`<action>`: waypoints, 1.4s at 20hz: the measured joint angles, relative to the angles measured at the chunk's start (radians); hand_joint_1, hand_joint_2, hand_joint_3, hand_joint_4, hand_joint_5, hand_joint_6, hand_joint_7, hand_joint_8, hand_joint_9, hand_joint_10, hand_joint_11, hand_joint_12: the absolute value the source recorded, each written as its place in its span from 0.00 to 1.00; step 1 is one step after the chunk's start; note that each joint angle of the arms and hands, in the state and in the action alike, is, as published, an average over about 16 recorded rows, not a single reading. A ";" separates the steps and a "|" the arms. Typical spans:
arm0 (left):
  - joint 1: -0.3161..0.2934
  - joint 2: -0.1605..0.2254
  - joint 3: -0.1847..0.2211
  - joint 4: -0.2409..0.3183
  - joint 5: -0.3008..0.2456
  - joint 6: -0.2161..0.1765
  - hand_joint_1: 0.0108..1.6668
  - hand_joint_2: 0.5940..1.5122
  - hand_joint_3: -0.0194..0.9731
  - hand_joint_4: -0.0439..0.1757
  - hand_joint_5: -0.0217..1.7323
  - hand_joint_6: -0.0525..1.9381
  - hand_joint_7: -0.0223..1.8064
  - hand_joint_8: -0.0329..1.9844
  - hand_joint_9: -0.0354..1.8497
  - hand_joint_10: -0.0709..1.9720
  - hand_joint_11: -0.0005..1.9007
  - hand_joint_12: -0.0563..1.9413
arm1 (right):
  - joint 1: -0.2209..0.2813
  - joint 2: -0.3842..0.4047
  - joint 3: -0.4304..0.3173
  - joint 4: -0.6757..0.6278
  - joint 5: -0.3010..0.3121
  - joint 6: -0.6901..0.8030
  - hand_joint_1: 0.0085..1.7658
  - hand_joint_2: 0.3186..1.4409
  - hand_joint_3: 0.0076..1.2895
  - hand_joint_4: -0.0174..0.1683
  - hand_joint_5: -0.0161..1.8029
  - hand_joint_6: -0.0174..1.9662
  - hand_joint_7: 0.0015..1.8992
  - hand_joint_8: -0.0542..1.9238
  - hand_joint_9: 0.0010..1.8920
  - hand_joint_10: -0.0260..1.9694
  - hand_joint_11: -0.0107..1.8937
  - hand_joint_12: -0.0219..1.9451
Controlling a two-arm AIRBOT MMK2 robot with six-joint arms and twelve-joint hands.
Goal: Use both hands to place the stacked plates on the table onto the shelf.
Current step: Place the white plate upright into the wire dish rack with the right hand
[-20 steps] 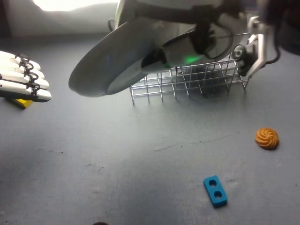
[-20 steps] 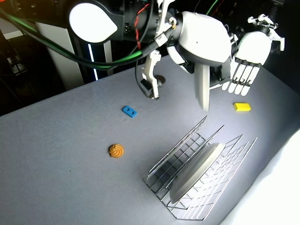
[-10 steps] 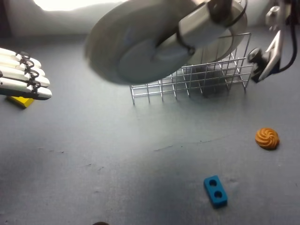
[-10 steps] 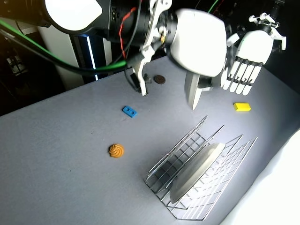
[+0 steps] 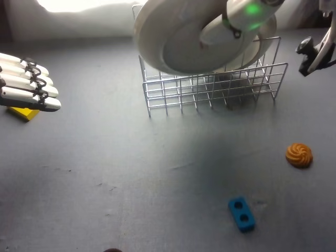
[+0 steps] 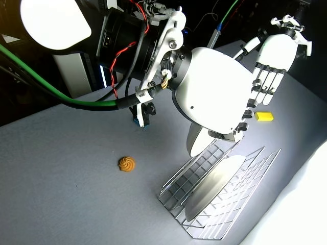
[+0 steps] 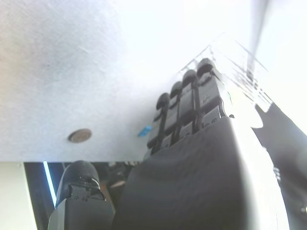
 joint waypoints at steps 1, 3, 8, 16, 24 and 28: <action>0.000 -0.002 0.001 0.000 -0.001 0.000 0.01 0.51 0.04 0.19 0.02 0.03 0.02 0.01 0.03 0.04 0.01 0.03 | -0.002 -0.001 0.007 0.001 0.000 -0.003 0.69 0.61 0.01 0.06 0.56 0.40 0.56 0.54 0.53 0.51 0.41 0.73; 0.000 -0.006 0.006 0.001 -0.002 -0.001 0.01 0.51 0.04 0.19 0.02 0.03 0.02 0.01 0.03 0.04 0.01 0.03 | -0.007 -0.006 0.021 0.002 0.004 -0.010 0.69 0.61 0.01 0.06 0.55 0.41 0.56 0.54 0.53 0.51 0.41 0.73; 0.001 -0.019 0.019 0.002 -0.004 -0.001 0.01 0.51 0.04 0.19 0.02 0.03 0.02 0.01 0.03 0.04 0.01 0.03 | -0.028 -0.030 0.061 0.002 0.021 -0.030 0.70 0.61 0.01 0.06 0.55 0.42 0.56 0.55 0.52 0.51 0.40 0.74; 0.004 -0.037 0.041 0.002 -0.007 -0.001 0.01 0.52 0.04 0.19 0.02 0.03 0.02 0.01 0.03 0.04 0.01 0.03 | -0.081 -0.088 0.123 0.002 0.050 -0.076 0.70 0.61 0.01 0.06 0.54 0.43 0.55 0.54 0.52 0.51 0.40 0.75; 0.010 -0.046 0.045 0.002 -0.009 -0.001 0.01 0.52 0.04 0.19 0.03 0.03 0.02 0.01 0.03 0.04 0.01 0.03 | -0.135 -0.131 0.163 0.002 0.073 -0.122 0.70 0.61 0.01 0.06 0.53 0.43 0.55 0.54 0.52 0.51 0.40 0.76; 0.014 -0.049 0.046 0.002 -0.011 -0.001 0.01 0.52 0.04 0.19 0.03 0.03 0.02 0.01 0.03 0.04 0.01 0.03 | -0.158 -0.139 0.172 0.002 0.087 -0.142 0.70 0.61 0.01 0.06 0.53 0.43 0.55 0.54 0.52 0.50 0.40 0.75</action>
